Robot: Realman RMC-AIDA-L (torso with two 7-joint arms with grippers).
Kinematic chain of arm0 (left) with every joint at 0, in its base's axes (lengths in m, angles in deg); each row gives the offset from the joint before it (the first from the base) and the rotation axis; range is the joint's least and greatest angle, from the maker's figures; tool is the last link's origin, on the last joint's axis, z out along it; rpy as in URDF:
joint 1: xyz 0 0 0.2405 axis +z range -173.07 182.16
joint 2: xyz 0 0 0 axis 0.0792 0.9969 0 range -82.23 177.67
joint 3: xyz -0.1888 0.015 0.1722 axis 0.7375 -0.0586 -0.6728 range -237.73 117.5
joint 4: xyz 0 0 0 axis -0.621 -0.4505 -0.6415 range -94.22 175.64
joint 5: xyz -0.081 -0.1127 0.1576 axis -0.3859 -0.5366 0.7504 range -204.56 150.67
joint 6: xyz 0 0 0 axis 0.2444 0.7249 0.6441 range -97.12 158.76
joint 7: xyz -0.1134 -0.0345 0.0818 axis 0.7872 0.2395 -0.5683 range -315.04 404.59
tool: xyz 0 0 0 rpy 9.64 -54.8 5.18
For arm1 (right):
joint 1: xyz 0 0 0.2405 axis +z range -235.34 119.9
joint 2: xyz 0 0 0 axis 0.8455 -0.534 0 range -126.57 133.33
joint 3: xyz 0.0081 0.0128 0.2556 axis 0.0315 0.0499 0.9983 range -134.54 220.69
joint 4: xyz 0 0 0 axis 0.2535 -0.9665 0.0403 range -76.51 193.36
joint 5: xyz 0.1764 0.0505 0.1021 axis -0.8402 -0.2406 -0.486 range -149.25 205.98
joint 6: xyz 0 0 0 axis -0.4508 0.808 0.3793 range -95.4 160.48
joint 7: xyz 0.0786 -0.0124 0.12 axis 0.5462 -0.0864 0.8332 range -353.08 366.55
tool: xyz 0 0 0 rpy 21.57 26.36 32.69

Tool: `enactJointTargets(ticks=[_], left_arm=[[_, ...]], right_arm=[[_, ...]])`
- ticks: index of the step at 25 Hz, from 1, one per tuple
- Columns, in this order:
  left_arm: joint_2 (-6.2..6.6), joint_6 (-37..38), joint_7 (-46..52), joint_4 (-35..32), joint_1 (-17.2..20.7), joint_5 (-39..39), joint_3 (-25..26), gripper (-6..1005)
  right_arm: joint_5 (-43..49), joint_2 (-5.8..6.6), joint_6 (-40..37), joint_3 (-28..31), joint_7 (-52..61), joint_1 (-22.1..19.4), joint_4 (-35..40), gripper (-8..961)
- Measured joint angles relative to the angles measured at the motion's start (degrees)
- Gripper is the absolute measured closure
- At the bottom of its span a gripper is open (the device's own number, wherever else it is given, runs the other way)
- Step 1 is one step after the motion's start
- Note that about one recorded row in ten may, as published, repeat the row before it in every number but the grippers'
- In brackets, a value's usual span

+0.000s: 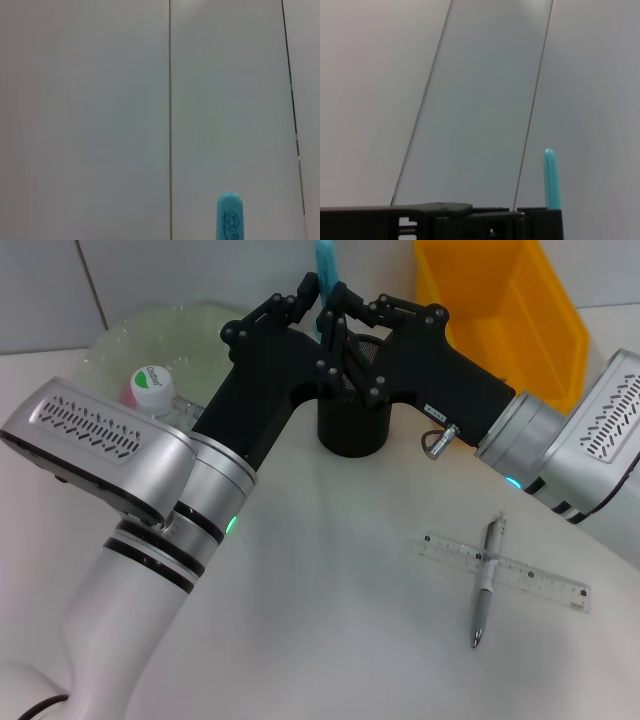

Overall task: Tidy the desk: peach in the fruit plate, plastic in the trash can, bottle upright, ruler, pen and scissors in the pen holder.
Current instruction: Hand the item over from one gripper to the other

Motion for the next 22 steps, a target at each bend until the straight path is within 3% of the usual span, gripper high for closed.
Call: enactJointTargets(ticks=[15, 22], left_arm=[[0.01, 0.50, 0.00, 0.00, 0.10, 0.01, -0.17, 795], [0.00, 0.62, 0.00, 0.00, 0.25, 0.23, -0.24, 798]], right_arm=[[-0.13, -0.07, -0.55, 1.40, -5.79, 0.07, -2.97, 767], [-0.13, -0.09, -0.77, 2.13, -6.14, 0.17, -3.46, 844]])
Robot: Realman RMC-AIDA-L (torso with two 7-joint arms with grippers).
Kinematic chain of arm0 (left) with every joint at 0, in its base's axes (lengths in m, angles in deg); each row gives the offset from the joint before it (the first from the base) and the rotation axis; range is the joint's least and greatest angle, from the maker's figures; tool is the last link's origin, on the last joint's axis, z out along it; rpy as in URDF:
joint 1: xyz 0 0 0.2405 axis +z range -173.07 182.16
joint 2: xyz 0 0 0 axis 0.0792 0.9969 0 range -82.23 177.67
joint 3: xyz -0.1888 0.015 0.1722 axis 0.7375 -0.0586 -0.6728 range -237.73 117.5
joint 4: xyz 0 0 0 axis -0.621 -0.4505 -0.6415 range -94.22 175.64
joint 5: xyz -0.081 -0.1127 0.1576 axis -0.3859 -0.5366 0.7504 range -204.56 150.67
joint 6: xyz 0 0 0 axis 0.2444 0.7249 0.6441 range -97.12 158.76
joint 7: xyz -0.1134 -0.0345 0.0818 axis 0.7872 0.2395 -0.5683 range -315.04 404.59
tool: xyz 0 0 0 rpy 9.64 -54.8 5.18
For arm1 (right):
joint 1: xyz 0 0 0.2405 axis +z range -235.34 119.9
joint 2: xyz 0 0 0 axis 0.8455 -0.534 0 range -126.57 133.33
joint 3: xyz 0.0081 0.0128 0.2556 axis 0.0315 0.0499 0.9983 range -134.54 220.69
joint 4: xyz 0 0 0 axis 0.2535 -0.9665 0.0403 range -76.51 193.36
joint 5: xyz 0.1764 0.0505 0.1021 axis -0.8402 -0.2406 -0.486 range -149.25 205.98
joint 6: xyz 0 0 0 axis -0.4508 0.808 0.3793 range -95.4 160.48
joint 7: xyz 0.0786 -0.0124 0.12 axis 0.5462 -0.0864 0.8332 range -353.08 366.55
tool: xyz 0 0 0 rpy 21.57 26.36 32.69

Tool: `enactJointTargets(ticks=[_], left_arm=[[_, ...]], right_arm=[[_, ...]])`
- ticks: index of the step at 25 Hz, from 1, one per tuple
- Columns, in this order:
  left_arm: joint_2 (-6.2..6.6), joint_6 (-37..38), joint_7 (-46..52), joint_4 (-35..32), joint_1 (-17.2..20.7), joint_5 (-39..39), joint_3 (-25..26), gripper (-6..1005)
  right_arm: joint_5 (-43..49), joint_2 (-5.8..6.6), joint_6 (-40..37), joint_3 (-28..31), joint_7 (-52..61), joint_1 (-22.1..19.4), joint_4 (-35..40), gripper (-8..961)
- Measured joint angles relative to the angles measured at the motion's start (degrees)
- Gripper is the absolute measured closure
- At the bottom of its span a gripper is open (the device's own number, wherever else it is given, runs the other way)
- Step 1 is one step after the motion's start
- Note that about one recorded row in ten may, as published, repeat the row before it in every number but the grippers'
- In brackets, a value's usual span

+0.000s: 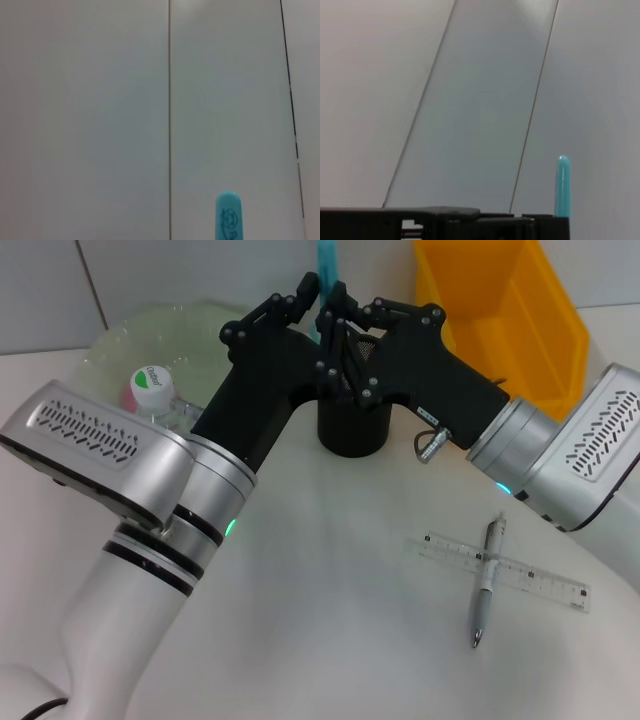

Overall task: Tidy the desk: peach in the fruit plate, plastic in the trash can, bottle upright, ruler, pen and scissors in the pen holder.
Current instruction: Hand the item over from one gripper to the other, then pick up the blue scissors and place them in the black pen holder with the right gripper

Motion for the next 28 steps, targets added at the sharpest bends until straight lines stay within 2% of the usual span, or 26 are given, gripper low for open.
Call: enactJointTargets(ticks=[8, 17, 20, 22, 26, 28], left_arm=[[0.00, 1.62, 0.38, 0.01, 0.19, 0.56, -1.02, 822], [0.00, 3.03, 0.67, 0.14, 0.91, 0.57, -1.30, 674], [0.26, 3.16, 1.78, -0.32, 2.44, 1.28, -1.17, 628], [0.56, 3.78, 4.22, -0.63, 4.38, 4.84, -0.21, 602], [0.90, 7.00, 9.80, -0.60, 8.83, 14.83, 3.64, 455], [0.95, 7.98, 11.16, -0.51, 9.71, 17.82, 4.88, 382]], right_arm=[[0.32, 0.12, -0.76, 0.93, 0.19, -0.38, 0.20, 858], [0.24, 0.46, -1.03, 2.25, 2.74, -0.85, 1.71, 857], [0.21, 0.53, -1.24, 2.33, 8.39, -1.29, 4.27, 855], [0.21, 0.53, -1.80, 2.17, 13.05, -1.74, 6.09, 854], [0.66, 0.60, -4.48, 1.49, 26.13, -3.09, 10.88, 853], [0.76, 0.67, -6.54, 0.76, 35.59, -4.06, 14.28, 852]])
